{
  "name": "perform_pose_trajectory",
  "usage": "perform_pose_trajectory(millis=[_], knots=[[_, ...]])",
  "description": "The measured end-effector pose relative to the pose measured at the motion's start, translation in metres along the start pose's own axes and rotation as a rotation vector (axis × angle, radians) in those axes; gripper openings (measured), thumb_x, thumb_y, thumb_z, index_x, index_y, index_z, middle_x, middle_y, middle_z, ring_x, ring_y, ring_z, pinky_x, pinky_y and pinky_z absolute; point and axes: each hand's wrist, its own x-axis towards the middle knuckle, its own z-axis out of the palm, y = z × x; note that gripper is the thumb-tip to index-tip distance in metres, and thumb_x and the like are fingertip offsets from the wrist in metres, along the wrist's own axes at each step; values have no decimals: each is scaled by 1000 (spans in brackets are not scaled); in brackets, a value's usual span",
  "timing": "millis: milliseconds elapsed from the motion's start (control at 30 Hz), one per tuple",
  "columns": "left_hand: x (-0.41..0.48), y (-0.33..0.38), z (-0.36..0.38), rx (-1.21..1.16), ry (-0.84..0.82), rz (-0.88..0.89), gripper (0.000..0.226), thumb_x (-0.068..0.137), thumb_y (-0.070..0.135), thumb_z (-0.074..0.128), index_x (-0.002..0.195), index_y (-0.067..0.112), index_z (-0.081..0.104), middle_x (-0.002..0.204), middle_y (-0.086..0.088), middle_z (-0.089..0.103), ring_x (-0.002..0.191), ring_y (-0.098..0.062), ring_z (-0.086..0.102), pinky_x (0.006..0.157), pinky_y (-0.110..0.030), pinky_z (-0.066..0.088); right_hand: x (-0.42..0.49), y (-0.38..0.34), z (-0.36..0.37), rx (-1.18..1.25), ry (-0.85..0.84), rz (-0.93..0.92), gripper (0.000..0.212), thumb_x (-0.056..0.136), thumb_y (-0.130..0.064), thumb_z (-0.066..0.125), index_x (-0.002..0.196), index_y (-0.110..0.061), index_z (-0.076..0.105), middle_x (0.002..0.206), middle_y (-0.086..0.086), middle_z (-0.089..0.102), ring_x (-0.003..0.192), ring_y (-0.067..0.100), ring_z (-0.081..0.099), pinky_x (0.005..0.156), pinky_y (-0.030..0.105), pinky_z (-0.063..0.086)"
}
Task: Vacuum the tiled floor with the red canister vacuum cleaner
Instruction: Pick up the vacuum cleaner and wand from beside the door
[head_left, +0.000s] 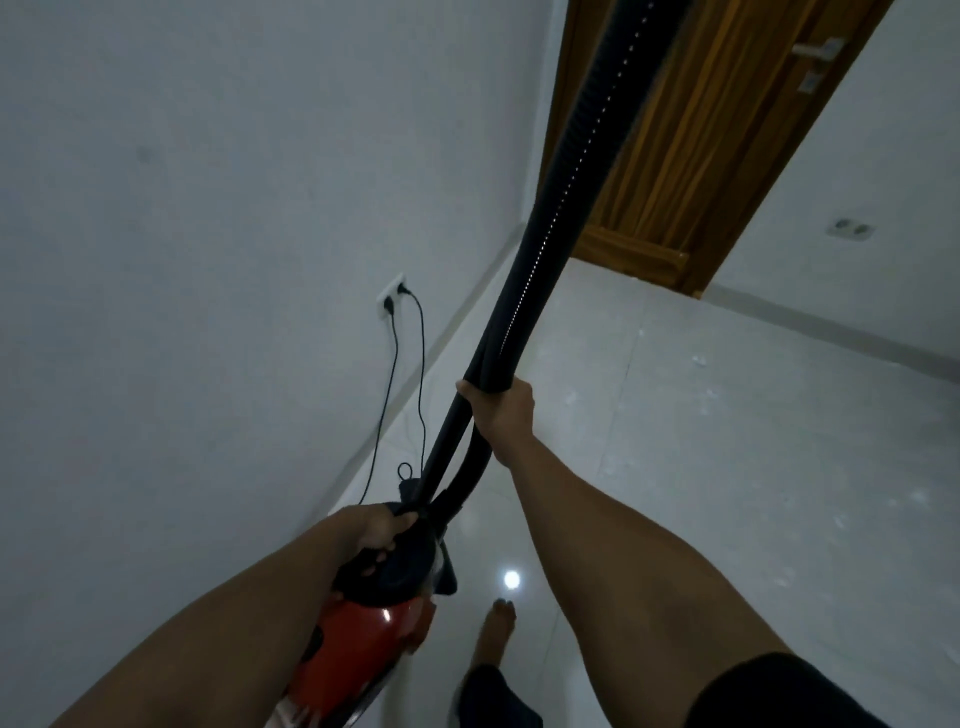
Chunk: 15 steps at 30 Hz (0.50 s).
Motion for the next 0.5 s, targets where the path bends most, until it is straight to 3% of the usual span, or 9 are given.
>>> perform_pose_trajectory(millis=[133,233,300,433,500], knots=[[-18,-40,11,111,-53,-59,46,104,48,41,100,6,58,80,-5,55,66,-23,54,56,-29,45,-49,39,12,4,-10,112,37,71,-33,83,98,-13,70,85,1,71,78,20,69,73,36,60],[-25,-62,25,78,-50,-45,41,104,46,44,123,9,49,88,-9,60,78,-26,58,61,-31,48,-64,53,10,-1,-3,141,31,71,-34,82,91,-16,69,83,1,71,77,19,68,72,37,59],[-25,-71,36,35,-35,-12,44,105,44,43,127,6,50,91,-8,61,83,-27,58,65,-31,50,-68,57,5,6,0,129,29,70,-34,82,89,-16,69,82,0,71,76,18,68,70,34,59],[-9,-64,54,6,19,52,48,106,44,40,138,10,51,119,-22,65,110,-38,63,95,-44,52,-60,54,-5,-14,16,90,31,69,-34,83,90,-15,70,79,-4,70,75,15,68,67,30,56],[-4,-49,60,6,33,52,51,105,46,40,139,10,51,126,-25,63,116,-39,61,100,-44,49,-49,53,-10,-33,34,80,32,68,-36,82,89,-16,70,78,-3,70,73,15,68,69,33,58]])
